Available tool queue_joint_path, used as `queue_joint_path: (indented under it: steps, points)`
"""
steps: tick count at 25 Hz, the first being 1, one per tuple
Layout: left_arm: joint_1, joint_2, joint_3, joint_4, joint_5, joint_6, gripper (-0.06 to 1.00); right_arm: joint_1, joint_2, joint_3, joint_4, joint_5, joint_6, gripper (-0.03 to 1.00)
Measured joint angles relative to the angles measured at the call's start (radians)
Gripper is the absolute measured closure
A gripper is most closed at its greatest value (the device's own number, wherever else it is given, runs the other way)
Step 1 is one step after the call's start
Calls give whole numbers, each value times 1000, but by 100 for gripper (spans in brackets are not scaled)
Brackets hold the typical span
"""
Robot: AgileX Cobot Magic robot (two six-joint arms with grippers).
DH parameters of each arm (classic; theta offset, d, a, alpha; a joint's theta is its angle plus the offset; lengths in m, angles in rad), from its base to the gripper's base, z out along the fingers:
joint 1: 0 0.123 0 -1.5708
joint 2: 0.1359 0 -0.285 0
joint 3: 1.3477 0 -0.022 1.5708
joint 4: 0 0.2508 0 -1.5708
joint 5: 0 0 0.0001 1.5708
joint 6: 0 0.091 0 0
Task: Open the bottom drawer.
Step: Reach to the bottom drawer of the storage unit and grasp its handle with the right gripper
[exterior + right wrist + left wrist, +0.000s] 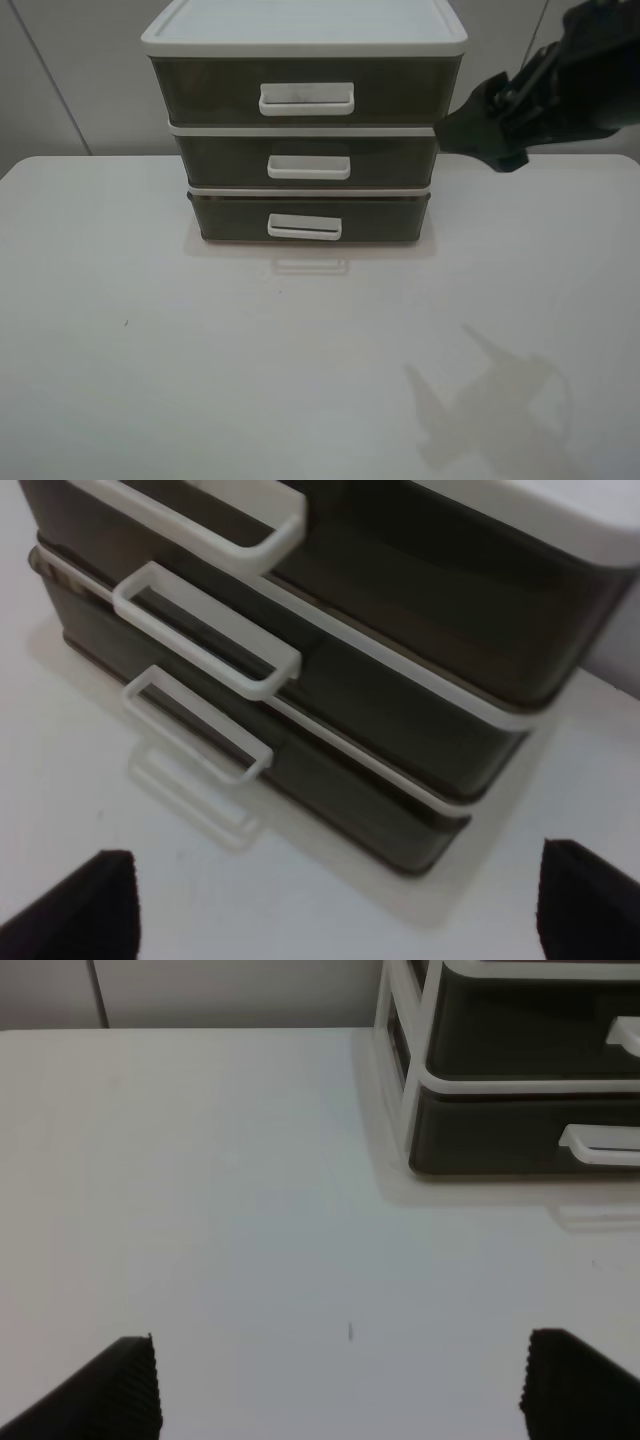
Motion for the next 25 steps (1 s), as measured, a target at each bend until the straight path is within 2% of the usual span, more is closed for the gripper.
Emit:
queue_joint_path:
  steps: [3, 9, 15, 21, 25]
  points:
    - [0, 0, 0, 0, 0, 0, 20, 72, 105, 0, -121, -103, 10, 18]
    - [0, 0, 0, 0, 0, 0, 20, 173, 280, 23, -308, -200, 13, 18]
    - [0, 0, 0, 0, 0, 0, 20, 187, 389, 141, -589, -456, -31, 18]
    - [0, 0, 0, 0, 0, 0, 20, 187, 537, 150, -607, -492, -297, 18]
    - [0, 0, 0, 0, 0, 0, 20, 187, 620, 135, -500, -498, -454, 18]
